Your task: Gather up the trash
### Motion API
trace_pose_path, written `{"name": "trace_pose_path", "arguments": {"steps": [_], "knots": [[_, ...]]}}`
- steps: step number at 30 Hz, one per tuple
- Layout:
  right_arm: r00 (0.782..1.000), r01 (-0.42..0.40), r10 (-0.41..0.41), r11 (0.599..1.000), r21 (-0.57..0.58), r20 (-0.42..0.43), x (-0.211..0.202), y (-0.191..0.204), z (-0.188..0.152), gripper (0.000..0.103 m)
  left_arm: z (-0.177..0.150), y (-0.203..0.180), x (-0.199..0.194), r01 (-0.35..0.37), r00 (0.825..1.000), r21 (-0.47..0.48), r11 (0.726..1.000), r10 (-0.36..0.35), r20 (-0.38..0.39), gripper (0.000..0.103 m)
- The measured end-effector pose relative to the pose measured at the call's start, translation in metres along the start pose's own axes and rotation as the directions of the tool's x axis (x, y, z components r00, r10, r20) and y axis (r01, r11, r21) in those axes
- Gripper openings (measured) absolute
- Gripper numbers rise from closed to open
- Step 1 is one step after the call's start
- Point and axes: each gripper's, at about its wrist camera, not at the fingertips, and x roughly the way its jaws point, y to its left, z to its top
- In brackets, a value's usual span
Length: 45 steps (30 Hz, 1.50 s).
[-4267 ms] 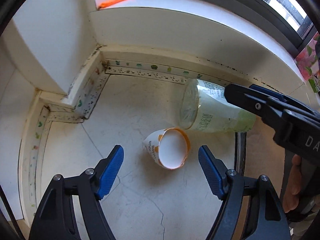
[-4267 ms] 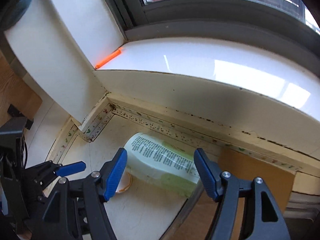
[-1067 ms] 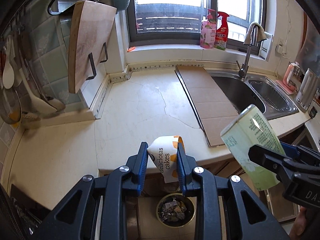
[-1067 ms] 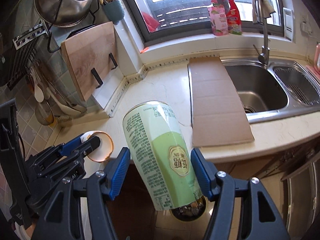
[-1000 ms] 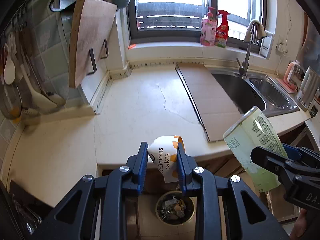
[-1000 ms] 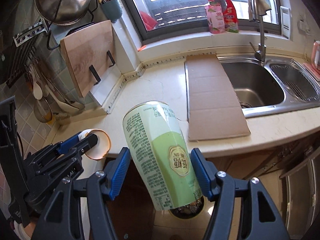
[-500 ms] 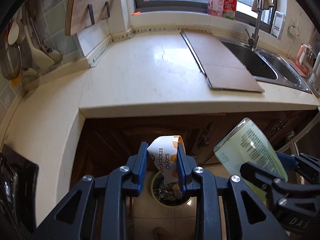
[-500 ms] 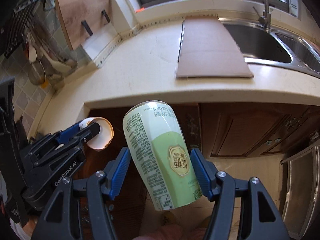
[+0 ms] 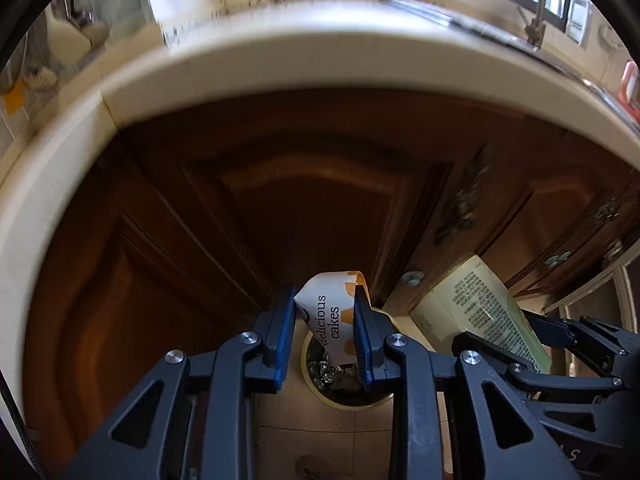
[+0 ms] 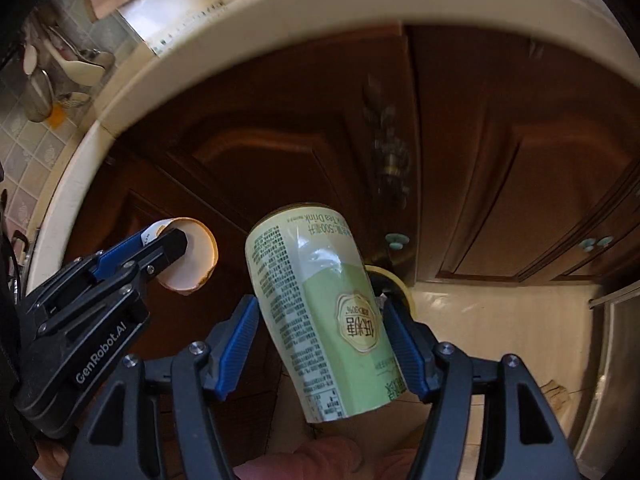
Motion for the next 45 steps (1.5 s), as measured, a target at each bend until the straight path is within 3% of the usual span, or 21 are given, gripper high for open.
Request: {"name": "trace_pose_path", "arguments": {"steps": [11,18,21,24,26,33,36,41,45], "knots": [[1.000,0.017,-0.017,1.000,0.016,-0.003,0.092,-0.034,-0.016,0.067,-0.043,-0.002,0.105,0.012,0.999,0.001,1.000,-0.012,-0.038,0.025],[1.000,0.004,-0.004,1.000,0.011,-0.025,0.131,-0.041,-0.023,0.068,-0.058,-0.002,0.140,0.025,0.998,-0.006,1.000,-0.025,-0.062,0.026],[1.000,0.004,-0.003,1.000,0.015,-0.031,0.138,-0.042,-0.025,0.069,-0.060,0.000,0.147,0.018,0.997,-0.002,1.000,-0.018,-0.073,0.036],[1.000,0.007,-0.006,0.999,0.044,-0.022,0.138,-0.045,-0.026,0.069,-0.059,0.006,0.152,0.015,0.996,-0.017,1.000,-0.016,-0.083,0.055],[1.000,0.003,-0.002,0.998,0.060,-0.021,0.138,-0.047,-0.027,0.069,-0.058,0.008,0.153,0.010,0.996,-0.026,1.000,-0.012,-0.085,0.066],[1.000,0.030,-0.029,0.997,0.065,-0.006,0.124,-0.046,-0.026,0.069,-0.048,-0.001,0.143,0.013,0.994,0.000,1.000,-0.013,-0.105,0.070],[0.999,0.042,-0.042,0.997,0.064,0.003,0.106,-0.043,-0.023,0.069,-0.043,0.001,0.132,0.013,0.994,-0.005,1.000,-0.014,-0.108,0.078],[0.998,0.066,-0.067,0.996,0.057,0.010,0.072,-0.033,-0.015,0.069,-0.031,0.006,0.102,0.028,0.993,-0.013,1.000,-0.029,-0.116,0.088],[0.997,0.071,-0.071,0.997,0.043,0.013,0.047,-0.024,-0.006,0.069,-0.017,0.006,0.075,0.021,0.994,0.004,1.000,-0.020,-0.105,0.089]]}}
